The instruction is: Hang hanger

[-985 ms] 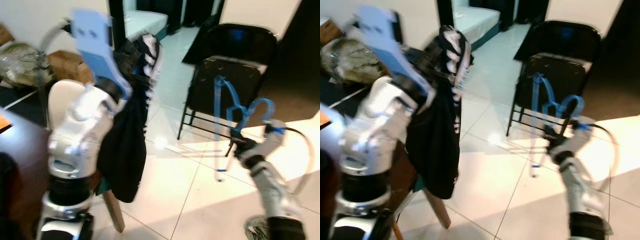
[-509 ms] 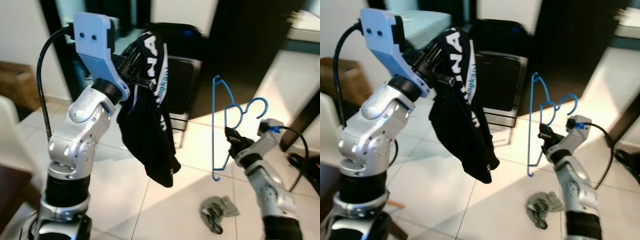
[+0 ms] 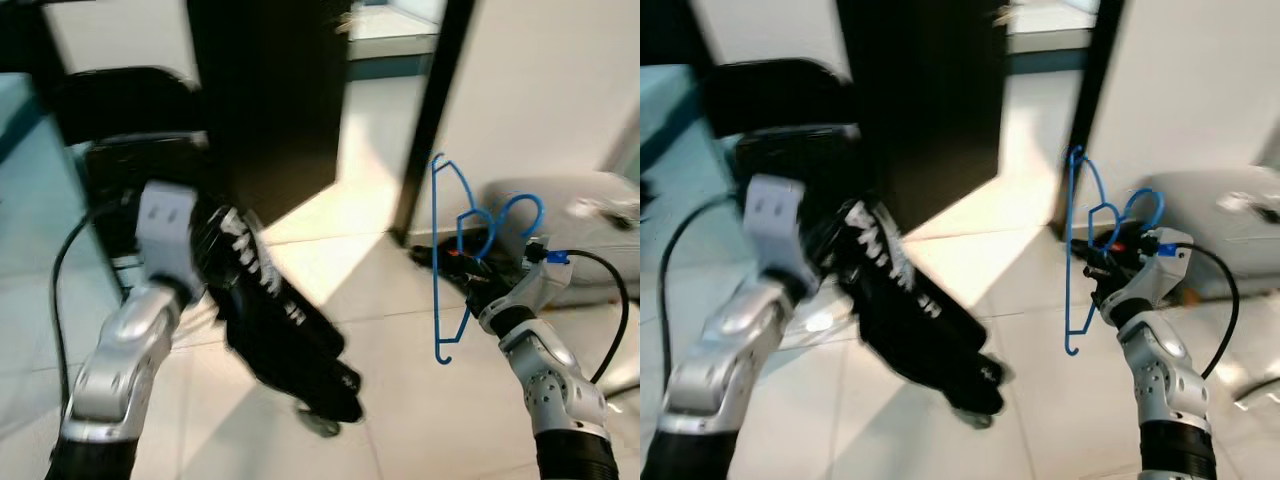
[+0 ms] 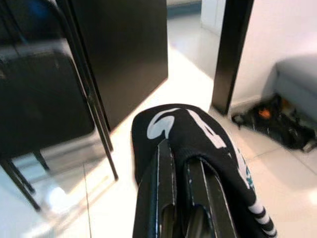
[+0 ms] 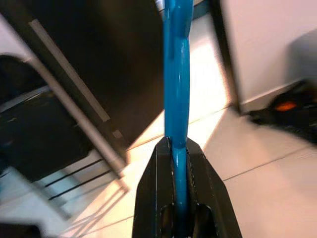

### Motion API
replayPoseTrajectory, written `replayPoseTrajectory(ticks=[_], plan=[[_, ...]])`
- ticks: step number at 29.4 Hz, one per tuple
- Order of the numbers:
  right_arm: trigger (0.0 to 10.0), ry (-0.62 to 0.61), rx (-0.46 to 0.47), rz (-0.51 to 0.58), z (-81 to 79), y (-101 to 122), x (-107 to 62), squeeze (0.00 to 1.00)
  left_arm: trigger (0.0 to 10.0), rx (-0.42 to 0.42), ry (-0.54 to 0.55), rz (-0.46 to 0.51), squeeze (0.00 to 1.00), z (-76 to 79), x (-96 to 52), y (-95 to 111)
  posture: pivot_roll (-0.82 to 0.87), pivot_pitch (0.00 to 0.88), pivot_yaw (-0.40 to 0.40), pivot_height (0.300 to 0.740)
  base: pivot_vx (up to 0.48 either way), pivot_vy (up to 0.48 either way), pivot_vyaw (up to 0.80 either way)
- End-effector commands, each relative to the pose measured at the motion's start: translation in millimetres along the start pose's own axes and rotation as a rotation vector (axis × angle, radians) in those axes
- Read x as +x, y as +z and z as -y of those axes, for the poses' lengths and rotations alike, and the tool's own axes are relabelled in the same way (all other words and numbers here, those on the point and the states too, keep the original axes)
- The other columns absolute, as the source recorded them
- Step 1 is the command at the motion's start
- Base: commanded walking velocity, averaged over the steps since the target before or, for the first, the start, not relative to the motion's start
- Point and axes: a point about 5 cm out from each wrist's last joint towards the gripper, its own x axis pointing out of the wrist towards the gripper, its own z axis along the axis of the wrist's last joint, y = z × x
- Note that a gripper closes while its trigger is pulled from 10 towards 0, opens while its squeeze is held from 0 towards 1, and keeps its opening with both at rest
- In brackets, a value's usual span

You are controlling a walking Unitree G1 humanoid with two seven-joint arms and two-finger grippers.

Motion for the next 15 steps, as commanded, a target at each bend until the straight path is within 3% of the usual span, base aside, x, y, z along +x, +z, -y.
replayPoseTrajectory(ticks=[1,2,6,15], plan=[[10.0,0.027,-0.007,-0.026,-3.9,-2,1.7,0.00,10.0,0.010,0.067,-0.008,0.00,-10.7,-6.6,-5,0.00,0.001,-0.066,0.740,0.000,0.000,-0.80],[10.0,0.042,-0.023,-0.041,-5.3,-3,2.5,0.00,10.0,0.003,0.093,-0.045,0.00,-13.3,-13.6,-16,0.00,0.005,-0.079,0.740,0.000,0.000,-0.80],[10.0,0.078,-0.070,-0.076,-8.3,-5,3.8,0.00,10.0,-0.030,0.123,-0.078,0.00,-14.0,-22.9,-29,0.00,0.011,-0.108,0.740,0.000,0.000,-0.80],[10.0,0.150,-0.156,-0.150,-11.4,-10,10.5,0.00,10.0,-0.094,0.105,-0.018,0.00,-8.8,-15.1,-28,0.00,0.015,-0.136,0.740,0.000,0.000,-0.80]])
